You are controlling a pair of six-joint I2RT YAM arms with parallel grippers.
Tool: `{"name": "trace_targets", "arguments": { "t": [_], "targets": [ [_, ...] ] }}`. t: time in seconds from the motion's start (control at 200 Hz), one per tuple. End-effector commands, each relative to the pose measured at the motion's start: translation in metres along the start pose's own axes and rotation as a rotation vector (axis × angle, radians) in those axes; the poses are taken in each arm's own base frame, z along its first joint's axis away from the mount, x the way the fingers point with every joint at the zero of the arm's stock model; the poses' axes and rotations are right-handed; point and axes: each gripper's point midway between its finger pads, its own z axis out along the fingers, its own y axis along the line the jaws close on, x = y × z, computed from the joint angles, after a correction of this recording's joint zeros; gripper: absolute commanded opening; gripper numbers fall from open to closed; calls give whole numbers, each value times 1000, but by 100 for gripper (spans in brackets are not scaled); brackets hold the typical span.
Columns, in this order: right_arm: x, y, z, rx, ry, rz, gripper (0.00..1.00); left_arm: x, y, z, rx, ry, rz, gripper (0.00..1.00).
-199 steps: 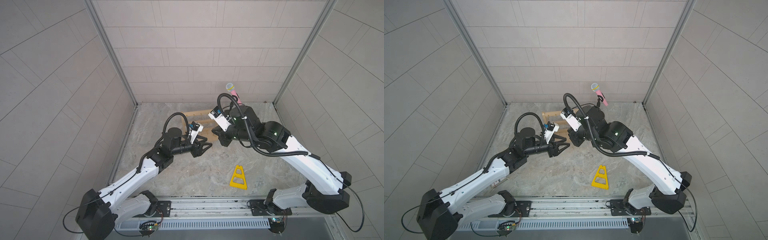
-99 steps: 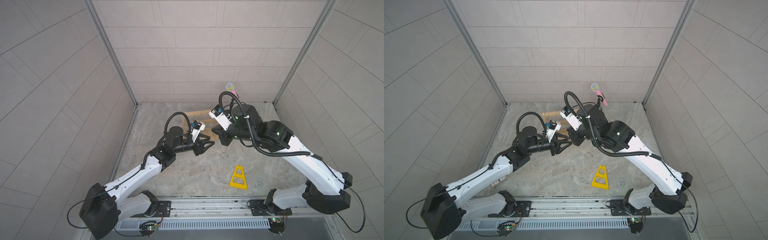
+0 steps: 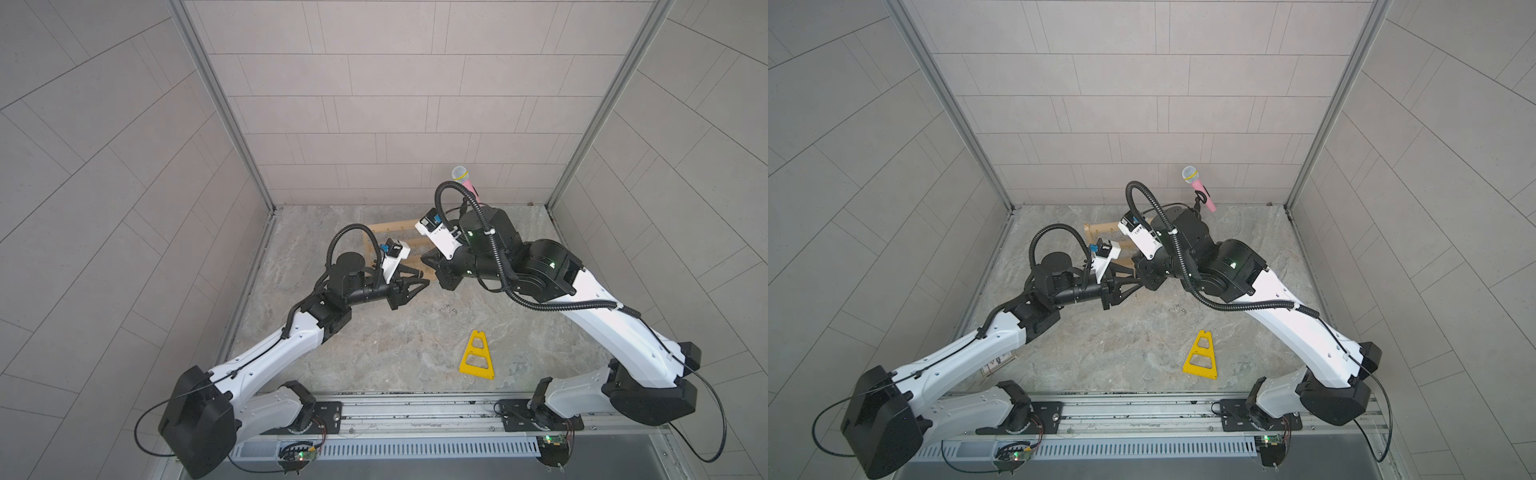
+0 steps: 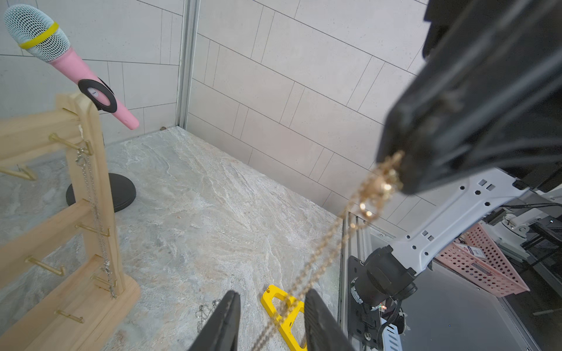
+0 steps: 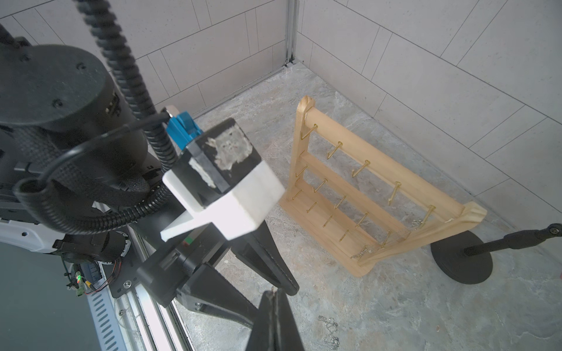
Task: Hang the necklace on the jewelry display stand
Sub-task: Pick up the necklace from the center of the board.
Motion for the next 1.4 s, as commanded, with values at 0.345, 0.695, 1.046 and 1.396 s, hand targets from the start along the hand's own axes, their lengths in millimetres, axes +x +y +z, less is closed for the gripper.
{"name": "trace_targets", "arguments": {
  "t": [0.345,0.695,1.046,1.396],
  "targets": [
    [-6,-4,-7,19,-11,-12,0,-3,-2,-1,22,-25,16,36],
    [-6,-4,-5,21,-9,-12,0,-2,-2,1,32,-27,8,32],
    [-7,-6,-5,31,-11,-12,0,0,-2,0,28,-29,2,29],
    [-7,-7,-5,34,-11,-8,0,0,-2,0,30,-30,0,24]
  ]
}}
